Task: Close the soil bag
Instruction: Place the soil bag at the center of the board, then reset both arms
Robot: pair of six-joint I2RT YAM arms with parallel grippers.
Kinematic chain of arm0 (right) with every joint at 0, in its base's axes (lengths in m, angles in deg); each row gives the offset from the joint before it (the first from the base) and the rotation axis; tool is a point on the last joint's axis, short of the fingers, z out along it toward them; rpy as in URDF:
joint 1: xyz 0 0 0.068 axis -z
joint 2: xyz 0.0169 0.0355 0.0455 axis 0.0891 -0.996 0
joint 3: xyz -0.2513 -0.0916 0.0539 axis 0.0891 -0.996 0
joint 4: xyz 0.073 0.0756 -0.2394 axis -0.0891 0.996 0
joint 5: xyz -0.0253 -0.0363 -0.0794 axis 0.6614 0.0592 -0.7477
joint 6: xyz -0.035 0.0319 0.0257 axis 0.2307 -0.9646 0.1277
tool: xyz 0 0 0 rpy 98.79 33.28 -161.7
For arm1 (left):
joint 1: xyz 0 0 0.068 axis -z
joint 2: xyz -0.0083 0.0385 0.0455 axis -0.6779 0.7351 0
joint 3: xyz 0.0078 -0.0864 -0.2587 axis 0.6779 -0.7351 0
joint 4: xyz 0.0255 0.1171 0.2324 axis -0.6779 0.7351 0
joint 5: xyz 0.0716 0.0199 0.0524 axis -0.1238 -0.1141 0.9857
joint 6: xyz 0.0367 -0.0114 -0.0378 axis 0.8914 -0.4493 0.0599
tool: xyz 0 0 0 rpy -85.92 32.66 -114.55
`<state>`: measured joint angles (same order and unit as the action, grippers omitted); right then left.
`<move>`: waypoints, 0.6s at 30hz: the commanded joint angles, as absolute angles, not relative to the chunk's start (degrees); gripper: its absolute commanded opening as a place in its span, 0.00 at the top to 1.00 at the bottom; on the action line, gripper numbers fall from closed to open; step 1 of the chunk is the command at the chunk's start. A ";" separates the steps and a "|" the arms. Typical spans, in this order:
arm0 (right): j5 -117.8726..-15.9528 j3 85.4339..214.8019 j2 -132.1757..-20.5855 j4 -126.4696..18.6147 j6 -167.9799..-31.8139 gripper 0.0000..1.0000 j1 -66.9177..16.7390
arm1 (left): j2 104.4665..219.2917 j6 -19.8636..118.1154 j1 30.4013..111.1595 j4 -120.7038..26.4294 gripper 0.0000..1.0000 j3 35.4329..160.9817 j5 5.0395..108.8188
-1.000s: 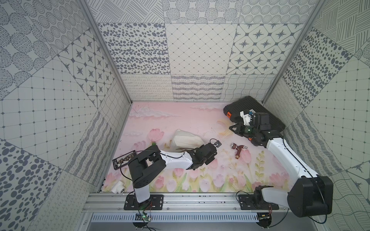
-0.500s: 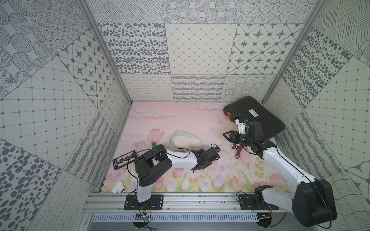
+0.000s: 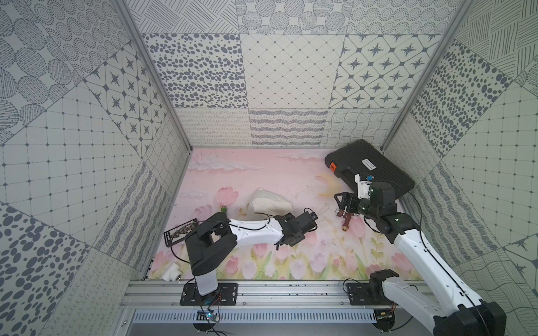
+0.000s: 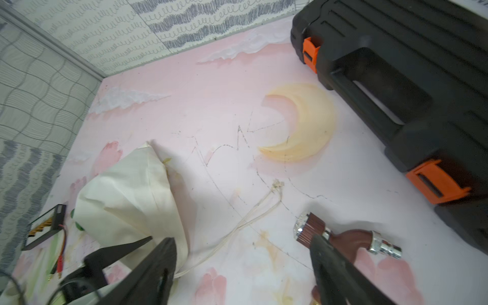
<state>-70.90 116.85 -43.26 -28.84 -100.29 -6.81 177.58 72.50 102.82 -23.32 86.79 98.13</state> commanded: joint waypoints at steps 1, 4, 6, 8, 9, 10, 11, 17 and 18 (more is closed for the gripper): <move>-82.52 120.09 -44.31 -30.79 -94.82 0.09 -6.80 | 165.59 76.56 102.38 -23.63 0.15 84.55 92.83; -88.81 119.46 -44.69 -34.08 -93.03 0.03 -5.77 | 159.08 75.60 99.05 -26.14 0.10 84.28 88.87; -90.68 117.31 -44.75 -38.93 -93.18 0.03 -4.03 | 156.40 73.23 94.41 -28.55 0.09 83.65 86.80; -91.83 114.51 -45.30 -44.99 -93.12 0.03 -1.87 | 154.03 70.67 89.30 -32.31 0.05 81.90 87.33; -92.17 113.10 -45.78 -47.98 -92.95 0.03 -0.78 | 153.16 69.23 86.37 -34.29 0.03 80.53 88.10; -92.27 111.47 -46.46 -51.14 -92.77 0.03 0.25 | 152.22 67.49 83.18 -36.18 0.02 79.24 88.40; -92.49 109.78 -47.29 -55.78 -92.44 0.03 0.96 | 151.50 65.73 80.05 -37.56 0.02 77.87 88.83; -91.18 99.67 -54.94 -80.30 -89.01 0.03 2.95 | 147.21 57.75 63.41 -48.35 0.02 66.65 94.81; -90.75 98.66 -56.19 -82.87 -88.18 0.03 2.99 | 146.91 57.12 61.32 -50.16 0.02 64.36 97.38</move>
<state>-90.51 100.57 -54.04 -67.13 -90.94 2.87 149.26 66.01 70.36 -37.61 71.06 92.14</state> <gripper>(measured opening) 0.966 0.981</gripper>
